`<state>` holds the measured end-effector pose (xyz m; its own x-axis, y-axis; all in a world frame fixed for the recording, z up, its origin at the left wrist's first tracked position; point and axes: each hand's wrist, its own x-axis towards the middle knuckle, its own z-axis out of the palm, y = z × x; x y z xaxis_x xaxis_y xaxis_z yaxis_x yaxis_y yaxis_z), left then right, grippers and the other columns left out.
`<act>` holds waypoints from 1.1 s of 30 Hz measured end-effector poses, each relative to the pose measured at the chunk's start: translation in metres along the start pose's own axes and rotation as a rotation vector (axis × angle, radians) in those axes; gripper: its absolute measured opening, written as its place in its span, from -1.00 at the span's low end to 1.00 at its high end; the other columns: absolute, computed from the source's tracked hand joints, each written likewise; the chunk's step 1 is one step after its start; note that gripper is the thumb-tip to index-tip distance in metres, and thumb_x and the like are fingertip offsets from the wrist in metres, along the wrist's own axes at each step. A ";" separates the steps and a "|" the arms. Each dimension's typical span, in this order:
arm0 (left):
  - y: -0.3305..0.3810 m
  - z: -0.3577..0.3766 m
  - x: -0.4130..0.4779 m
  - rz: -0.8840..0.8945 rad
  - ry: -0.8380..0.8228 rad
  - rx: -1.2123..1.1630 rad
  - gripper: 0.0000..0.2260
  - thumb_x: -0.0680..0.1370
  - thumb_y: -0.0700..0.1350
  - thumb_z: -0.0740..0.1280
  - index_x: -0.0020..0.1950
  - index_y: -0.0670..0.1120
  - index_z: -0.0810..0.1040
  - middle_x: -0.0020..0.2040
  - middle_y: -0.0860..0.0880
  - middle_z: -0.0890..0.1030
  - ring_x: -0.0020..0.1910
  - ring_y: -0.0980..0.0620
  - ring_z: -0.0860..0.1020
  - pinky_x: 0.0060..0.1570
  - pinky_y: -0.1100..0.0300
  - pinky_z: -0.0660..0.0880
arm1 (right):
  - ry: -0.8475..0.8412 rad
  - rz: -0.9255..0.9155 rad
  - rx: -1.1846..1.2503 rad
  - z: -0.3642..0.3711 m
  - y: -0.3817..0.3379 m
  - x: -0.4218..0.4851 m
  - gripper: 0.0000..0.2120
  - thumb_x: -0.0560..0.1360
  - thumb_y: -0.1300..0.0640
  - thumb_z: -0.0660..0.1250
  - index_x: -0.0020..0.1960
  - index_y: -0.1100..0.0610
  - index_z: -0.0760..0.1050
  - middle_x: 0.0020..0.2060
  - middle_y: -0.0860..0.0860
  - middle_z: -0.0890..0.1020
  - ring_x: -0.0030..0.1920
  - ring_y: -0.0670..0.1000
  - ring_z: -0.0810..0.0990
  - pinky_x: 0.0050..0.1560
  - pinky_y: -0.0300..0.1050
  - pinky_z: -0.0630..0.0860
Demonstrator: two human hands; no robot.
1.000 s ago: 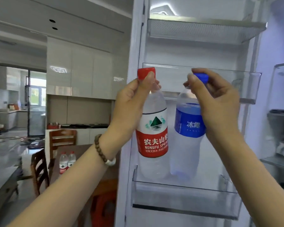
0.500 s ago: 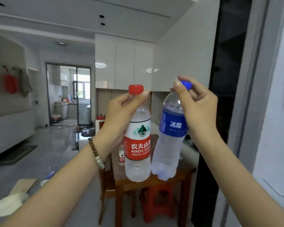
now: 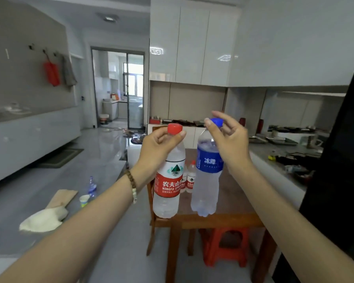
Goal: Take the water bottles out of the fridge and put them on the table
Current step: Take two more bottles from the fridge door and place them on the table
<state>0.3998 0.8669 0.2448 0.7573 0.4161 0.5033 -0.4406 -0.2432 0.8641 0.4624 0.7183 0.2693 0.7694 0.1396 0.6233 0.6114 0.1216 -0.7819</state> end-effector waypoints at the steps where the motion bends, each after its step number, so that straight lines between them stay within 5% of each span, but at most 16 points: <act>1: -0.015 0.003 0.016 0.004 -0.007 0.020 -0.79 0.42 0.03 0.41 0.02 0.02 0.62 -0.08 -0.02 0.70 -0.07 0.00 0.66 -0.03 0.10 0.60 | -0.018 0.001 -0.020 0.002 0.019 0.014 -0.66 0.45 0.10 0.39 0.22 0.05 0.50 0.08 -0.06 0.63 0.08 -0.11 0.60 0.09 -0.24 0.55; 8: -0.131 0.031 0.111 -0.023 -0.046 0.194 -0.75 0.44 0.14 0.36 0.06 0.10 0.60 0.05 0.07 0.63 0.09 0.06 0.56 0.16 0.02 0.49 | -0.093 0.098 -0.157 0.010 0.148 0.092 -0.68 0.48 0.09 0.35 0.23 0.05 0.47 0.17 -0.02 0.58 0.13 -0.05 0.55 0.16 -0.14 0.51; 13: -0.212 0.040 0.171 0.003 -0.202 0.348 -0.97 0.50 -0.05 0.34 -0.12 0.03 0.56 -0.24 0.15 0.48 -0.23 0.33 0.46 -0.14 0.48 0.36 | -0.133 0.261 -0.168 0.024 0.245 0.134 -0.73 0.43 0.14 0.42 0.11 0.06 0.51 0.05 0.02 0.63 0.09 0.00 0.59 0.13 -0.13 0.50; 17: -0.303 0.042 0.221 -0.081 -0.280 0.447 -0.64 0.39 0.25 0.33 -0.10 -0.03 0.58 -0.16 -0.02 0.54 -0.18 0.04 0.48 -0.10 0.20 0.47 | -0.067 0.404 -0.147 0.035 0.320 0.155 -0.70 0.42 0.23 0.42 0.14 0.18 0.52 0.05 0.08 0.63 0.03 0.00 0.58 0.06 -0.21 0.52; 21: -0.370 0.048 0.259 -0.154 -0.330 0.471 -0.73 0.43 0.05 0.40 0.03 -0.08 0.57 -0.06 0.01 0.49 -0.10 0.05 0.47 -0.12 0.31 0.40 | -0.035 0.523 -0.150 0.047 0.388 0.174 -0.69 0.41 0.26 0.44 0.14 0.21 0.52 -0.01 0.03 0.62 -0.02 -0.03 0.57 -0.10 -0.38 0.53; 30: -0.466 0.064 0.300 -0.268 -0.436 0.472 -0.74 0.43 -0.02 0.42 0.06 -0.10 0.56 -0.05 0.01 0.51 -0.06 0.03 0.49 -0.01 0.23 0.43 | -0.084 0.570 -0.172 0.060 0.490 0.197 -0.73 0.38 0.34 0.44 0.05 0.18 0.51 -0.10 -0.08 0.62 -0.17 -0.30 0.60 -0.11 -0.39 0.51; 33: -0.489 0.070 0.303 -0.315 -0.433 0.501 -0.71 0.43 -0.01 0.41 0.09 -0.10 0.56 -0.01 -0.03 0.52 -0.06 0.05 0.46 -0.10 0.36 0.35 | -0.115 0.607 -0.164 0.062 0.514 0.202 -0.72 0.37 0.32 0.45 0.04 0.14 0.52 -0.08 -0.07 0.62 -0.15 -0.29 0.60 -0.10 -0.39 0.51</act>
<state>0.8787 1.0507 -0.0252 0.9801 0.1739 0.0960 0.0241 -0.5838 0.8115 0.9209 0.8701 -0.0065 0.9686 0.2416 0.0585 0.1000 -0.1630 -0.9815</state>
